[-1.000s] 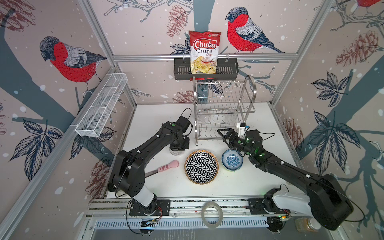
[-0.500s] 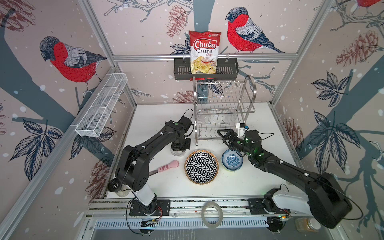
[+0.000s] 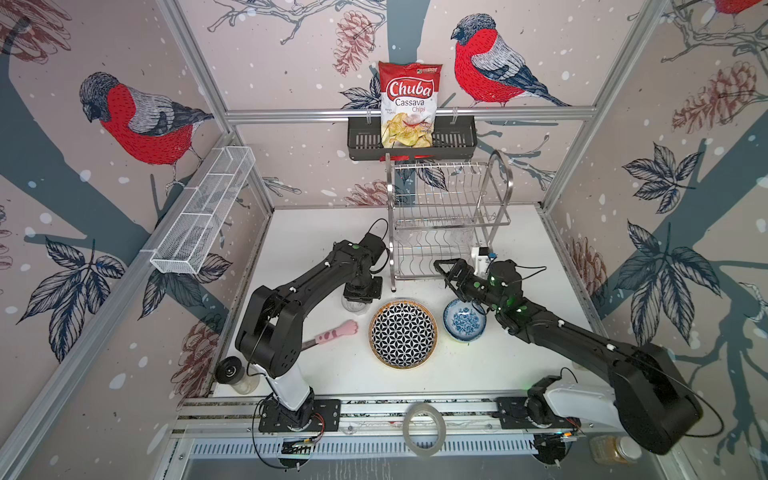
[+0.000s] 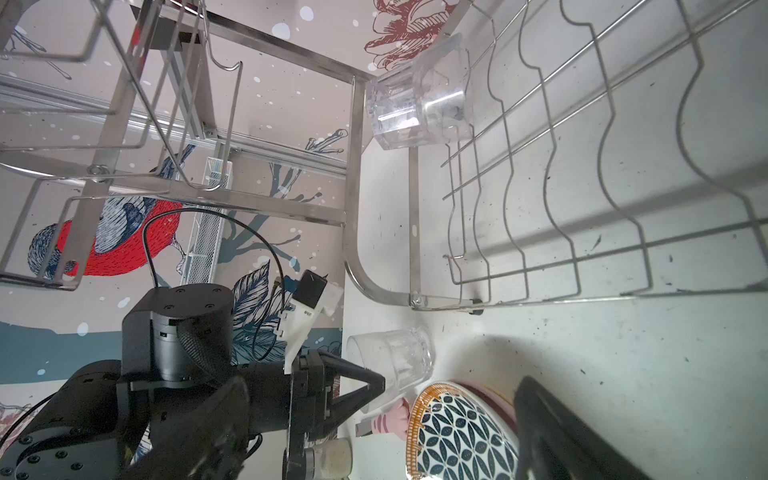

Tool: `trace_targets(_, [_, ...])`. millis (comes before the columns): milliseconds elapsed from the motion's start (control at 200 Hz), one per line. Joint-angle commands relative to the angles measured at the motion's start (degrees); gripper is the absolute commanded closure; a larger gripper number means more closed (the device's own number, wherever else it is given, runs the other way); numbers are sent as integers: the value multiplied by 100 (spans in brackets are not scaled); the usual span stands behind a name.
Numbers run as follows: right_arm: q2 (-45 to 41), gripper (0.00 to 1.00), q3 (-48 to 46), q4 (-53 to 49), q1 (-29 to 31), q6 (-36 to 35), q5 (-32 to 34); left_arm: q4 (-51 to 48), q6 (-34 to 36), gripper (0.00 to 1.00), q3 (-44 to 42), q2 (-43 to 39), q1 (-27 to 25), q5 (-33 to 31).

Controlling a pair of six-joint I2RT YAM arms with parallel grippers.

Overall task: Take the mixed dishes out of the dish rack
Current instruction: 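Lower the glass with the left gripper beside the patterned plate while the right gripper waits, then release the glass and raise the left gripper while the right gripper moves in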

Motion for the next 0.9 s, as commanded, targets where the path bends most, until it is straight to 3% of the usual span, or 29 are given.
trace_targets(0, [32, 0, 20, 135, -6, -64, -48, -58, 81, 82, 8, -27, 12, -107])
trace_targets(295, [85, 1, 51, 141, 10, -76, -101, 4, -42, 75, 13, -183, 4, -115])
trace_targets(520, [68, 1, 352, -432, 172, -629, 205, 2, -267, 71, 139, -667, -6, -381])
trace_targets(715, [85, 1, 829, -1196, 450, -1525, 957, 418, -413, 62, -8, -1409, -23, -284])
trace_targets(896, [292, 1, 1444, -1994, 995, -2954, 2398, 1859, -605, 49, -835, -2349, -57, -105])
